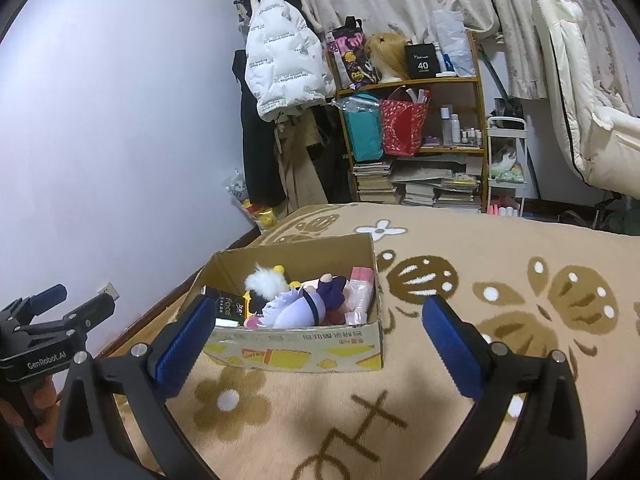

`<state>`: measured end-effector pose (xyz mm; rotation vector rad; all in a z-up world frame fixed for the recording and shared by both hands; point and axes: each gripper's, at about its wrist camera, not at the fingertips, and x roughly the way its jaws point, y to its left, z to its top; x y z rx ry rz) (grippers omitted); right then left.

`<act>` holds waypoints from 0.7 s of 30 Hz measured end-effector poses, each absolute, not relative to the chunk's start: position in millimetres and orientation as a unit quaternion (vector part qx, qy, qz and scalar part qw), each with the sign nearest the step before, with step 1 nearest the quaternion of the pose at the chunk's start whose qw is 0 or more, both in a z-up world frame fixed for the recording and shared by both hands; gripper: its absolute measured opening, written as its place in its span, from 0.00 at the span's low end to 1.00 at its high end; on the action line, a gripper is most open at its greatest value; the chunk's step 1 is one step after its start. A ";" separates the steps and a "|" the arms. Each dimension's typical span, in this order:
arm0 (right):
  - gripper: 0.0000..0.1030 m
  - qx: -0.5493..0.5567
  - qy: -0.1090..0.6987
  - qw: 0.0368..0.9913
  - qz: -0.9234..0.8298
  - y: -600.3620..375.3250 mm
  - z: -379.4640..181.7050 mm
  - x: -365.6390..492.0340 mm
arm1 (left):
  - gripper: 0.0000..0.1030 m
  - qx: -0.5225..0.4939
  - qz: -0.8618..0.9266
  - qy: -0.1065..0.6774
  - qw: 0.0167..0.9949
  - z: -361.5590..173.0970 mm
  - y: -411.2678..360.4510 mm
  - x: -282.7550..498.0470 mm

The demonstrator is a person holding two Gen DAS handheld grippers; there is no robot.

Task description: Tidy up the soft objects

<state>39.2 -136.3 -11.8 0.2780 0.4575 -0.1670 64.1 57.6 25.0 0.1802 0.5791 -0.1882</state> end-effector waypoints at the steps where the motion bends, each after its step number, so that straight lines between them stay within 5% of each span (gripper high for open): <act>1: 1.00 0.139 0.225 0.961 -0.083 -136.5 -11.3 36.8 | 0.99 0.090 -0.092 0.282 0.951 25.7 58.2 60.2; 21: 1.00 0.127 0.234 0.958 -0.109 -134.1 -29.7 8.8 | 0.99 0.101 -0.112 0.293 0.944 10.0 58.9 44.3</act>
